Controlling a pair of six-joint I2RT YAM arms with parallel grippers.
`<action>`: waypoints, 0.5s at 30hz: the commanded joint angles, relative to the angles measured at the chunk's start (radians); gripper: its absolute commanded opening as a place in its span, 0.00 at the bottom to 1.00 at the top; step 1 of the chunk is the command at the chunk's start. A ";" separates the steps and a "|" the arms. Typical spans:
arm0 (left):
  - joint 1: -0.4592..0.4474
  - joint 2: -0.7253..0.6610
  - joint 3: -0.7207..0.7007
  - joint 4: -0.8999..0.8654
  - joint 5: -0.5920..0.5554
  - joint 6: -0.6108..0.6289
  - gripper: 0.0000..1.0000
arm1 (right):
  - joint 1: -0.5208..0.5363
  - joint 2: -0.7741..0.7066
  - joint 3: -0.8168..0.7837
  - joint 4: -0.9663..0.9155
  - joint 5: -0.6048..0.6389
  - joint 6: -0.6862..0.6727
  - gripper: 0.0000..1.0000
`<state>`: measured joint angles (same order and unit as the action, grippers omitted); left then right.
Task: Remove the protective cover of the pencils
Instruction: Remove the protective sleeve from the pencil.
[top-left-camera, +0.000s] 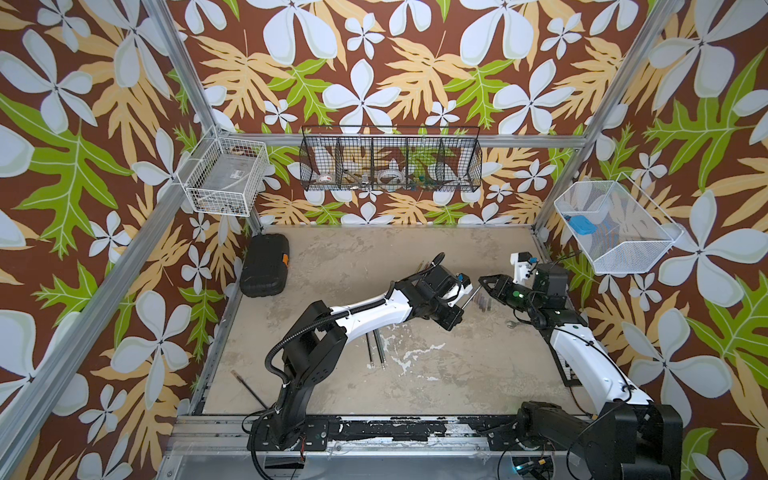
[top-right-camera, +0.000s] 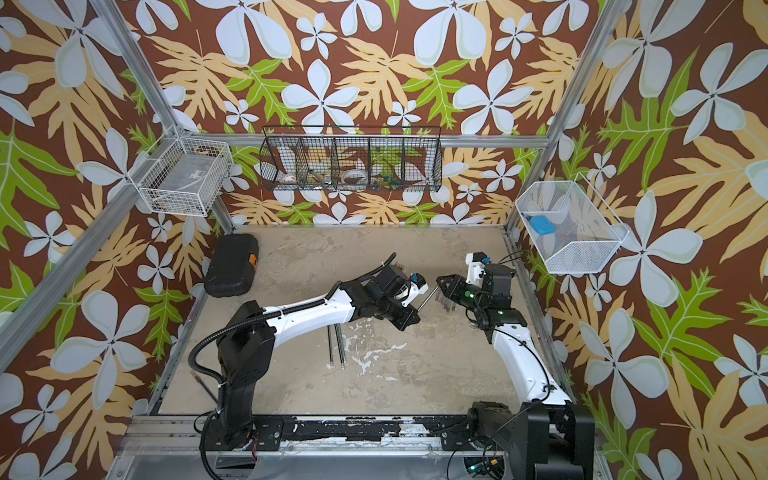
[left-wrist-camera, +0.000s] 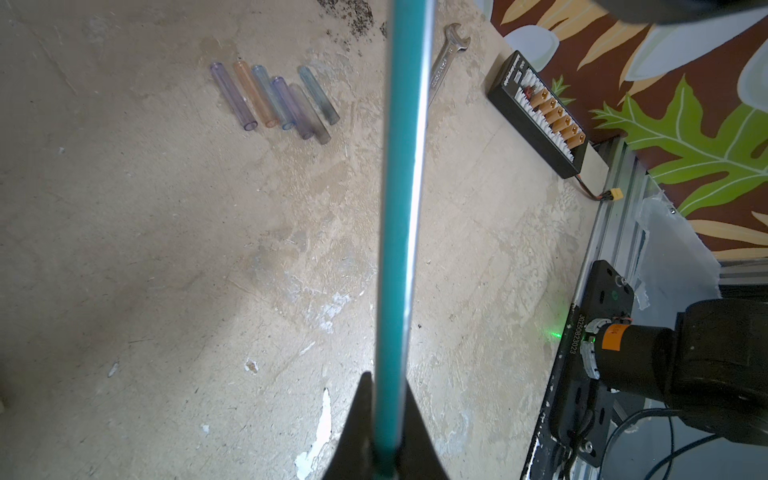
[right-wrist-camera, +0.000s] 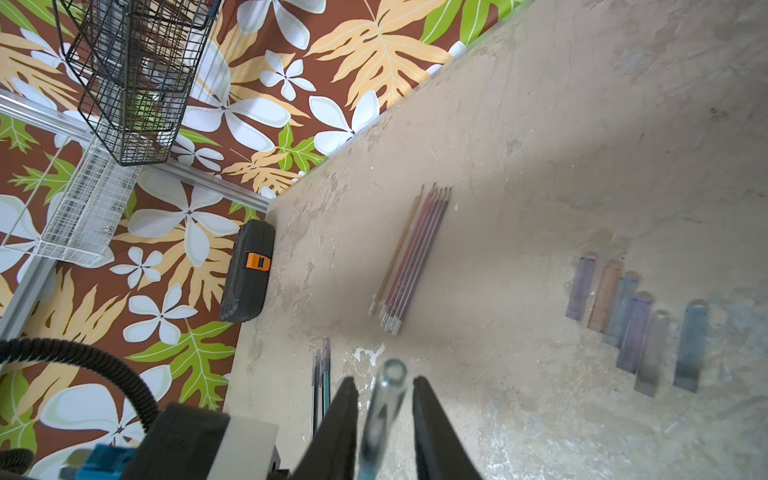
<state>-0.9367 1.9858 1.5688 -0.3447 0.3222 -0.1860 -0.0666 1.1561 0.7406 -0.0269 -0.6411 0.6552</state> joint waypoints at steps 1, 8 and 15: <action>0.000 -0.009 0.005 -0.010 0.001 0.000 0.00 | -0.005 0.000 0.010 0.027 0.023 0.004 0.18; -0.001 -0.008 0.004 -0.010 0.004 0.001 0.00 | -0.013 -0.006 0.017 0.030 0.038 0.010 0.16; -0.002 -0.004 0.006 -0.010 0.005 0.001 0.00 | -0.019 0.012 0.026 0.036 0.040 0.015 0.00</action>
<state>-0.9371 1.9854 1.5688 -0.3408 0.3210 -0.1867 -0.0834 1.1618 0.7574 -0.0158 -0.6411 0.6926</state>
